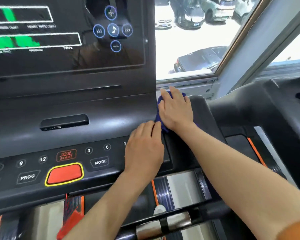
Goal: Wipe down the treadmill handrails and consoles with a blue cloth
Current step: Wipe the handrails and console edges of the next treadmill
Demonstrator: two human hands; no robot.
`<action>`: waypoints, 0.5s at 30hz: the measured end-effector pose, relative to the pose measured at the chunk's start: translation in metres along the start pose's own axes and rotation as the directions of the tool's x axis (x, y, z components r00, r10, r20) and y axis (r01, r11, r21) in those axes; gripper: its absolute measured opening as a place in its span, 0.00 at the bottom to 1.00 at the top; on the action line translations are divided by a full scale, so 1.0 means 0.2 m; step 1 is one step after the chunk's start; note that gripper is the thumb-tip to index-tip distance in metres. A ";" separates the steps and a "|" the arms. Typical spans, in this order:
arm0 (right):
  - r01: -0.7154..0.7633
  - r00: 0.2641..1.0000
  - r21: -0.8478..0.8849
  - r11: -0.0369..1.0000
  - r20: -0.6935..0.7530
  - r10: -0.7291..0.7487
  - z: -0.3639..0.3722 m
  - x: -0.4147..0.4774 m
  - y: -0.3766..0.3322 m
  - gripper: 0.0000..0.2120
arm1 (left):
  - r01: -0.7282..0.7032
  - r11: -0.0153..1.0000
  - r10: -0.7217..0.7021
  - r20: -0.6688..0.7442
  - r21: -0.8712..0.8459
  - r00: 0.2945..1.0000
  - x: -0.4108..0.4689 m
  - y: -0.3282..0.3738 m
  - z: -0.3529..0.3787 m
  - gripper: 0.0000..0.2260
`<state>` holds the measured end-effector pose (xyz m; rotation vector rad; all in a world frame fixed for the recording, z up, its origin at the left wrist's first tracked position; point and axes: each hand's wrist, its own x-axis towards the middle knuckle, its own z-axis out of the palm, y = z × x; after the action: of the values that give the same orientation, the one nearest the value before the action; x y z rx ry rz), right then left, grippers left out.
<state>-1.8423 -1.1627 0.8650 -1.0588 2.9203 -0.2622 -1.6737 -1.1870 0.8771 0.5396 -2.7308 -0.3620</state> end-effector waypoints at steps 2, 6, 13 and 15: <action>-0.016 0.999 -0.020 1.000 0.028 0.016 0.00 0.06 0.01 0.26 | 0.049 0.999 -0.049 -0.006 -0.017 0.999 0.03 0.03 0.01 0.22; 0.140 0.990 -0.023 0.990 -0.022 -0.141 0.01 -0.23 0.02 0.29 | 0.121 0.990 -0.126 -0.055 -0.076 0.991 -0.01 0.07 0.04 0.24; 0.294 0.956 0.033 0.955 -0.008 -0.294 -0.07 -0.76 0.07 0.26 | 0.139 0.990 -0.141 -0.083 -0.033 0.986 -0.05 0.05 0.05 0.20; 0.302 0.953 0.036 0.953 -0.023 -0.301 -0.07 -0.73 0.06 0.27 | 0.131 0.991 -0.132 -0.075 -0.018 0.988 -0.05 0.06 0.06 0.20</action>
<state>-1.7385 -1.0575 0.8716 -1.5023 2.7441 -0.3342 -1.6728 -1.1709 0.8672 0.7170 -2.6257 -0.3830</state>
